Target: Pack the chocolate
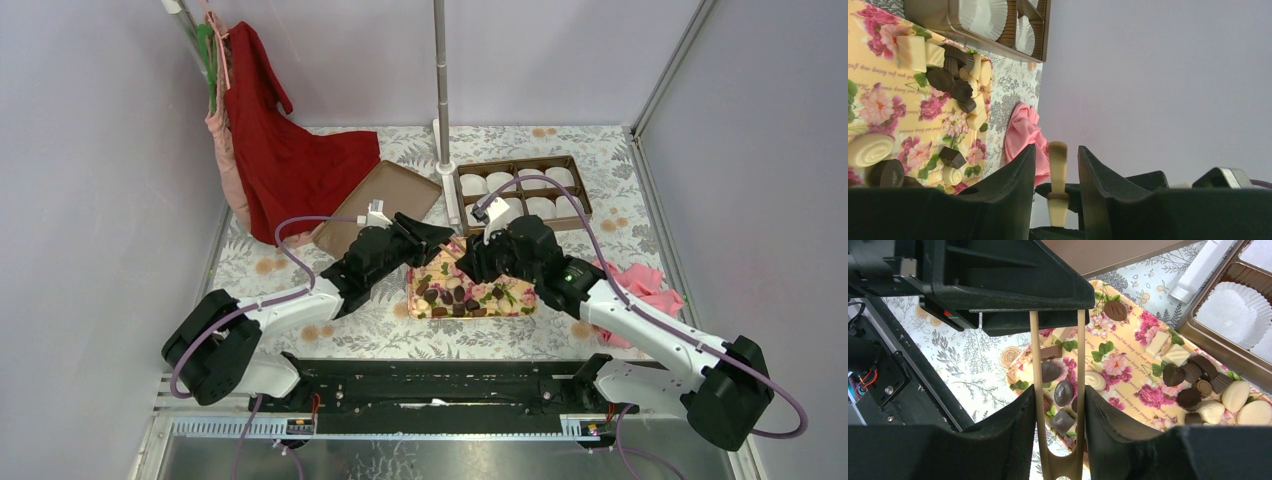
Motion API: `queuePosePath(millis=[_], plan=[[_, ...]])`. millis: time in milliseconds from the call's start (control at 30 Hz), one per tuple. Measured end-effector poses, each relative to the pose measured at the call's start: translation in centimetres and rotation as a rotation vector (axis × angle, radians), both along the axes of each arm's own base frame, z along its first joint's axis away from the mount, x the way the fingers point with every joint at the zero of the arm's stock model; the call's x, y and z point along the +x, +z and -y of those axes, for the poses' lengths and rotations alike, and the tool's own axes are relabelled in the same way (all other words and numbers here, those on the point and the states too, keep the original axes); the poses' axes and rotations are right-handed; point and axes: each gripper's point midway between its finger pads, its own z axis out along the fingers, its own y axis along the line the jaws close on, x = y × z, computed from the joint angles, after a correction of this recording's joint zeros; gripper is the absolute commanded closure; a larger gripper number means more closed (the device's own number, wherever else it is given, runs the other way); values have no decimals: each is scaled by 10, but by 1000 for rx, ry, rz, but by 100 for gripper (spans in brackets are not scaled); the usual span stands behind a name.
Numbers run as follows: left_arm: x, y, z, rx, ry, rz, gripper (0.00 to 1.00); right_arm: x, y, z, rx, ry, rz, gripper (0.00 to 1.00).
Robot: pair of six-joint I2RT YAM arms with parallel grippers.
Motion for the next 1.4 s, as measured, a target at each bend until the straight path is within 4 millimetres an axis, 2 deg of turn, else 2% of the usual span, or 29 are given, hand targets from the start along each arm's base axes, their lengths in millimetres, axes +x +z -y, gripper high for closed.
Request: queuePosePath(millis=[367,567,800,900,1033,1267,1400], plan=[[0,-17,0,48,-3,-29,57,-3,14,4,15,-2,22,58],[-1,-20,-1,71,-7,-22,45,-5,14,7,5,-6,15,58],[2,-23,-10,186,9,6,32,-3,17,13,-39,-29,6,58],[3,-16,-18,246,28,41,27,0,18,17,-70,-46,4,57],[5,-5,-35,347,64,96,18,2,10,27,-136,-78,-16,57],[7,20,-76,588,134,204,4,7,-11,55,-319,-175,-73,55],[6,37,-100,744,155,262,1,8,-22,73,-419,-227,-102,54]])
